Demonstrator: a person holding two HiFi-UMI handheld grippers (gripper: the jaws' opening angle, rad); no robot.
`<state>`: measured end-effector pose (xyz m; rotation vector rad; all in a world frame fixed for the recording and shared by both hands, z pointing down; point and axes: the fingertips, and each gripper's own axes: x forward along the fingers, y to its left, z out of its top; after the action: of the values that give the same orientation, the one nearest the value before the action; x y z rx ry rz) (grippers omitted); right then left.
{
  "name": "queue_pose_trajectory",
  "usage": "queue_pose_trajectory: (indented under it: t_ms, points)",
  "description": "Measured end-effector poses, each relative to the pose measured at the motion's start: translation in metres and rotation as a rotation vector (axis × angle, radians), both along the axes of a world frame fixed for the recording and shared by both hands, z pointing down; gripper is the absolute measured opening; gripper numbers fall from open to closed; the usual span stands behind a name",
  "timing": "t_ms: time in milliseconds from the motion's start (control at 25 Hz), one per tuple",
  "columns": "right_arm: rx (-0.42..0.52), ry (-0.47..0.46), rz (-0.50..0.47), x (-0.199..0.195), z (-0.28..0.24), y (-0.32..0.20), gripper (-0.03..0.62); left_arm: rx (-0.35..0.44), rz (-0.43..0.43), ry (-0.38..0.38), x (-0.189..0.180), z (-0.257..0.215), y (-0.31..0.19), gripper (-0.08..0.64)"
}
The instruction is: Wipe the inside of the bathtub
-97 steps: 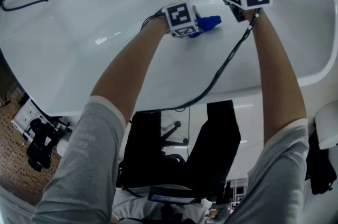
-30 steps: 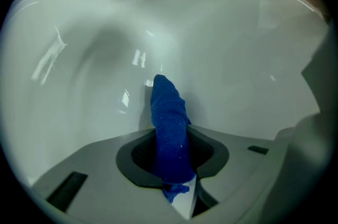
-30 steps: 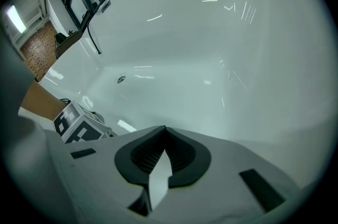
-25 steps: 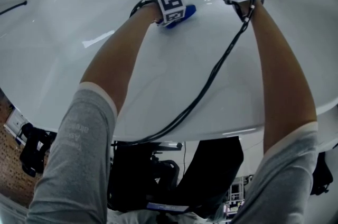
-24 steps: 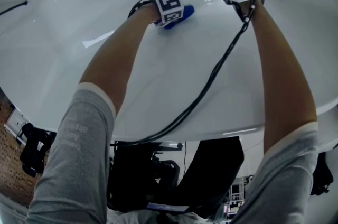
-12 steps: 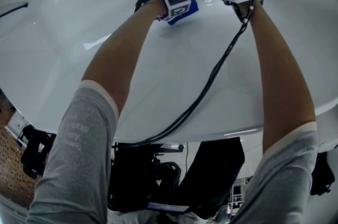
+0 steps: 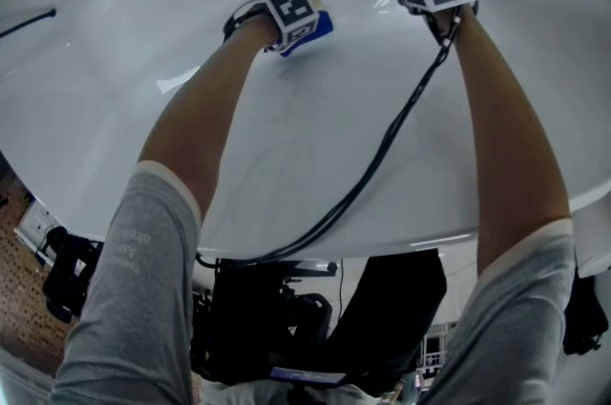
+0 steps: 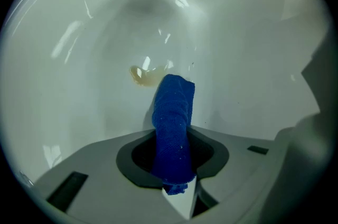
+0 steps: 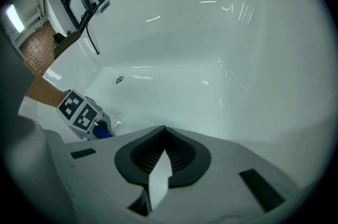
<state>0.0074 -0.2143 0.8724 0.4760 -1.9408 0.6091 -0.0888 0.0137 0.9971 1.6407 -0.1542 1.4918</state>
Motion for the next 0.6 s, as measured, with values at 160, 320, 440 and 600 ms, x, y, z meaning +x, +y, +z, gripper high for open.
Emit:
queue_pose_trajectory:
  t_ms: [160,320,440,600]
  points:
    - [0.007,-0.002,0.016,-0.001,0.001,-0.005,0.009,0.064,0.011,-0.066,-0.006,-0.002,-0.033,0.114]
    - [0.008,-0.004,0.015,0.002,-0.001,-0.002,0.009,0.138,0.020,-0.084,0.002,-0.005,-0.069,0.114]
    - [0.013,-0.004,0.013,0.002,0.001,-0.001,0.009,0.198,0.024,-0.120,-0.008,-0.005,-0.080,0.114]
    - [0.023,-0.001,0.018,-0.001,0.001,-0.006,0.009,0.256,0.052,-0.146,-0.016,-0.005,-0.083,0.114]
